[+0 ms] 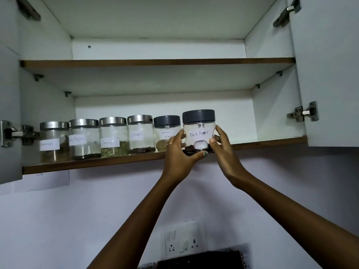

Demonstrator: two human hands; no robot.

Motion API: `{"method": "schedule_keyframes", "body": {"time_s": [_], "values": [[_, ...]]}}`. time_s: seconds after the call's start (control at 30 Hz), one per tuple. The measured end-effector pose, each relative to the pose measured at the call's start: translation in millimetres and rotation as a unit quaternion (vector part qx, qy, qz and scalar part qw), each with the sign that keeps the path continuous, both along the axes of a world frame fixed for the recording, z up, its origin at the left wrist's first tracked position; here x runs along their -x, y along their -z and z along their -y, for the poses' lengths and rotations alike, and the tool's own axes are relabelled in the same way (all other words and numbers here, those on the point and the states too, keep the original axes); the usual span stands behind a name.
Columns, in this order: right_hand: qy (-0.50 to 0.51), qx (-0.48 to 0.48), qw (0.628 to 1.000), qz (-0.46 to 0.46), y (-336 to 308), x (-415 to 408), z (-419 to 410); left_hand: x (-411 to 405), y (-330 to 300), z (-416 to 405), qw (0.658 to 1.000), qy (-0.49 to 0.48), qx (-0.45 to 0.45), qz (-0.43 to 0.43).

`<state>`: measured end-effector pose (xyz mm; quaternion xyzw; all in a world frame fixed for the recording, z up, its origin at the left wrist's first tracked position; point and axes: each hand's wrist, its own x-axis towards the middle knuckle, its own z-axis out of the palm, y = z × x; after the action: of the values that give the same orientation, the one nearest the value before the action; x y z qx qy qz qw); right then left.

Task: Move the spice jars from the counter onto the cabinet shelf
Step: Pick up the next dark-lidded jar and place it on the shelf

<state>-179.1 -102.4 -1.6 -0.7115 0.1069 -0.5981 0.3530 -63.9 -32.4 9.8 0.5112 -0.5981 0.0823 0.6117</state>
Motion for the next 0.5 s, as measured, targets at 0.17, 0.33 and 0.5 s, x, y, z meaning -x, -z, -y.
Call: {"method": "schedule_keyframes", "body": {"time_s": [0.17,0.33,0.5], "values": [[-0.002,0.046,0.999,0.021,-5,-7,15,4,-4,16,0.999,-0.027,-0.01,-0.02],[-0.007,0.054,0.998,0.045,-11,-8,30,10,-15,23,1.0,-0.021,-0.013,-0.014],[0.022,0.066,0.997,0.017,-11,-11,46,12,-14,30,0.999,-0.032,-0.008,0.001]]}}
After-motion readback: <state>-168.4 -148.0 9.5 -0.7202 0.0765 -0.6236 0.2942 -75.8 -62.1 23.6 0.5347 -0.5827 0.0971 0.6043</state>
